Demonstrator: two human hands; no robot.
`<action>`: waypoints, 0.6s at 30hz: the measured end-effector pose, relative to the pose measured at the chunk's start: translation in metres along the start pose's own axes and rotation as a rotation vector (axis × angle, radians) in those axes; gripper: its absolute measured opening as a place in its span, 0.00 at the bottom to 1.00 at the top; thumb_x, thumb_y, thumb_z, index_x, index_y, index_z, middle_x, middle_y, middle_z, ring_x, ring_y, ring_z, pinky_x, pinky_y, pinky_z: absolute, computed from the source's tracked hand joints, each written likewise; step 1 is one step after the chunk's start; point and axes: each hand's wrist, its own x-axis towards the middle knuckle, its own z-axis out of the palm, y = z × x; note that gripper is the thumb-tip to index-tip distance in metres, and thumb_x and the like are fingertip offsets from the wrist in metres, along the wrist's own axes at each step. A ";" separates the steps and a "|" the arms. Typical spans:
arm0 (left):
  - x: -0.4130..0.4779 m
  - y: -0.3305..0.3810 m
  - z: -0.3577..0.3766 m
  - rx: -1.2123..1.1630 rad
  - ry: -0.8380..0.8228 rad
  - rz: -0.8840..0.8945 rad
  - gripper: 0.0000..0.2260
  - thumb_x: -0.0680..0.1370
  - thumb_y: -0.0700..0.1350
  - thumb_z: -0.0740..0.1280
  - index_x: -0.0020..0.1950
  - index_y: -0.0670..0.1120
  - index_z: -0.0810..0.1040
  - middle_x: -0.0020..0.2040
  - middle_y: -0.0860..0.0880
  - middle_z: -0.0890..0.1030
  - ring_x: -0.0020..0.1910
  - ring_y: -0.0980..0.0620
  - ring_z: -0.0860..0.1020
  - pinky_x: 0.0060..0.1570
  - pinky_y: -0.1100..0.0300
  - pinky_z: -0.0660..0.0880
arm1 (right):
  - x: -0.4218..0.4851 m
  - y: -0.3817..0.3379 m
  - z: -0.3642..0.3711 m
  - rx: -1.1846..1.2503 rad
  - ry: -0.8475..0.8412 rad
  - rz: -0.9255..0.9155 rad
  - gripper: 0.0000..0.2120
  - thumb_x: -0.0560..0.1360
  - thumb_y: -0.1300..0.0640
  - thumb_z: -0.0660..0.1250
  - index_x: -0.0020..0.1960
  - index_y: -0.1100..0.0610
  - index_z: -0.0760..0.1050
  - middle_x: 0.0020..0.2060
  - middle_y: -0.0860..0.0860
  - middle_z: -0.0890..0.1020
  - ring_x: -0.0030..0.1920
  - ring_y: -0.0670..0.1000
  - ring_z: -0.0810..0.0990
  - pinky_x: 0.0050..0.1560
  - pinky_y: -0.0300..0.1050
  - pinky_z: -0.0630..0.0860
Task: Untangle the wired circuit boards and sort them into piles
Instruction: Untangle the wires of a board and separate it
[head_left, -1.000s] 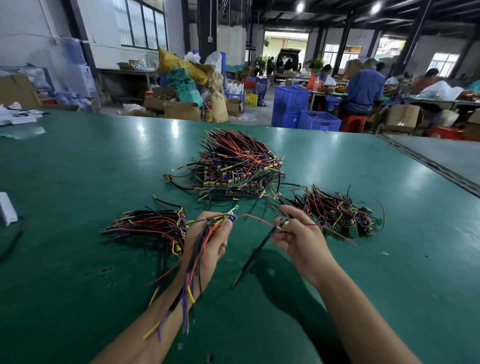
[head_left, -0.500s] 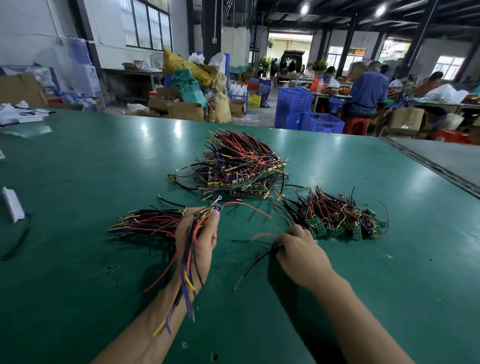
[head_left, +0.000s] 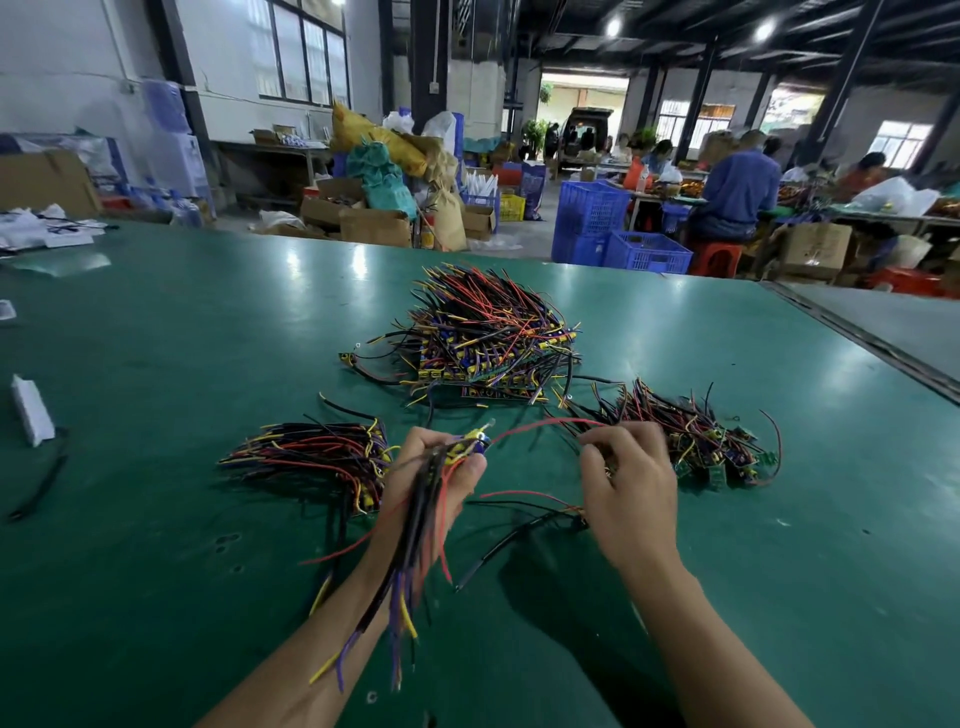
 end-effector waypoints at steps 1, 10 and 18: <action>0.002 -0.003 -0.001 0.054 -0.015 -0.004 0.13 0.71 0.43 0.73 0.47 0.40 0.72 0.30 0.56 0.78 0.24 0.63 0.71 0.27 0.72 0.66 | 0.000 -0.002 -0.001 0.022 0.085 -0.003 0.04 0.74 0.60 0.66 0.44 0.57 0.80 0.50 0.48 0.70 0.54 0.53 0.73 0.50 0.44 0.68; 0.019 0.006 0.011 0.347 -0.229 -0.361 0.11 0.73 0.31 0.71 0.38 0.43 0.73 0.34 0.46 0.74 0.32 0.52 0.75 0.28 0.72 0.71 | -0.004 -0.003 0.000 0.272 -0.240 -0.149 0.13 0.78 0.48 0.61 0.41 0.52 0.79 0.35 0.44 0.82 0.38 0.48 0.79 0.41 0.50 0.77; -0.004 -0.001 0.000 0.230 -0.306 -0.055 0.16 0.65 0.38 0.78 0.46 0.33 0.77 0.36 0.52 0.84 0.38 0.60 0.82 0.42 0.67 0.74 | -0.007 -0.009 0.005 0.564 -0.882 0.222 0.27 0.77 0.35 0.57 0.29 0.55 0.69 0.23 0.49 0.71 0.23 0.47 0.65 0.27 0.39 0.62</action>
